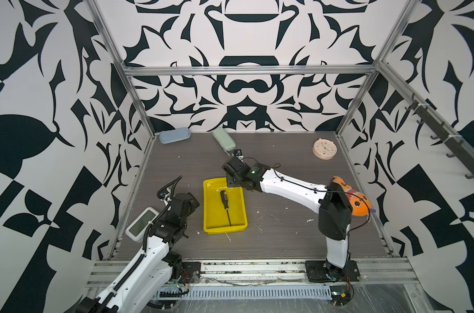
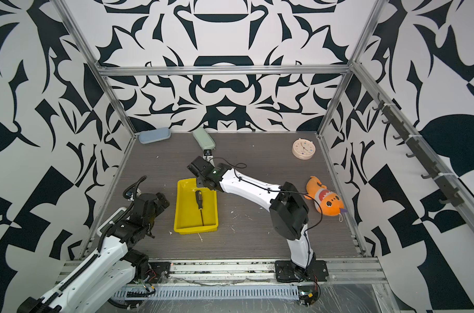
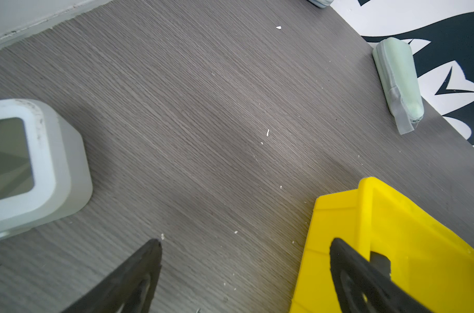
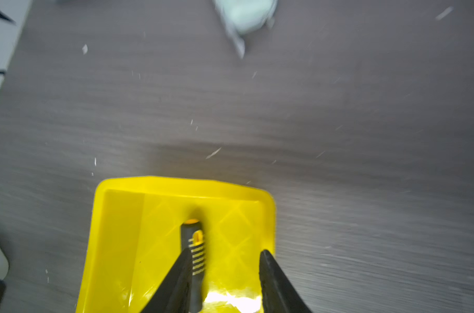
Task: Put the screwdriver in the bin
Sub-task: Place the screwdriver into the bin, then reset both arms
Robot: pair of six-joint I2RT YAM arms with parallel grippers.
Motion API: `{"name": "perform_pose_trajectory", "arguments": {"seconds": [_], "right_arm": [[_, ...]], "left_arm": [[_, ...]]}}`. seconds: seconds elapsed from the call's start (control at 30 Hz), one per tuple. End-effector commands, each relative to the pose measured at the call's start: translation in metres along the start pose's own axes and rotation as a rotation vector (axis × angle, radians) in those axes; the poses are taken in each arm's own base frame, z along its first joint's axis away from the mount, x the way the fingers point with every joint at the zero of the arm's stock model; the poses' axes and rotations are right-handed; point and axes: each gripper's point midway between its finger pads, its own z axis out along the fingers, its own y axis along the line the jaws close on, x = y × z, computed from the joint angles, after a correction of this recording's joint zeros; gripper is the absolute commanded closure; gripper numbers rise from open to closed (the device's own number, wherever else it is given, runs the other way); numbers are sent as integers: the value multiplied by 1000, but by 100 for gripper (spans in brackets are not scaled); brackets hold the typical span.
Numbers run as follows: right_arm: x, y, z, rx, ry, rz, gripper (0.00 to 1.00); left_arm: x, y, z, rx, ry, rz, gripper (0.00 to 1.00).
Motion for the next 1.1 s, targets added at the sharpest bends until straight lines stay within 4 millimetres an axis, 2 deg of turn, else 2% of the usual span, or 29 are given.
{"name": "perform_pose_trajectory", "arguments": {"seconds": [0.0,0.17,0.2,0.23,0.3,0.37,0.43,0.53,0.63,0.8,0.93,1.07], "right_arm": [[-40,-52,-39,209,-202,-66,52],[-63,-111,-77,454,-419,-167,50],[-66,-126,-84,508,-460,-170,47],[-65,-149,-90,567,-493,-157,44],[-55,-200,-89,578,-464,-70,41],[-32,-262,-85,562,-396,68,38],[-14,-306,-92,581,-410,129,33],[4,-344,-112,668,-539,92,13],[19,-371,-120,776,-550,83,8],[36,-384,-92,829,-452,22,4],[45,-392,-66,807,-417,10,6],[54,-397,-50,792,-413,23,7]], "left_arm": [[3,2,1,-4,11,-6,1],[5,1,3,0,14,-20,1],[6,1,4,0,16,-28,1],[7,1,5,2,19,-30,1],[9,0,6,6,26,-27,1],[9,-1,6,5,30,-24,1],[9,-1,6,5,30,-24,1],[9,-1,7,3,25,-25,1],[10,-1,7,5,33,-25,1],[10,-1,8,6,30,-31,1],[11,-1,8,7,35,-27,1],[11,-1,9,1,36,-27,1]]}}
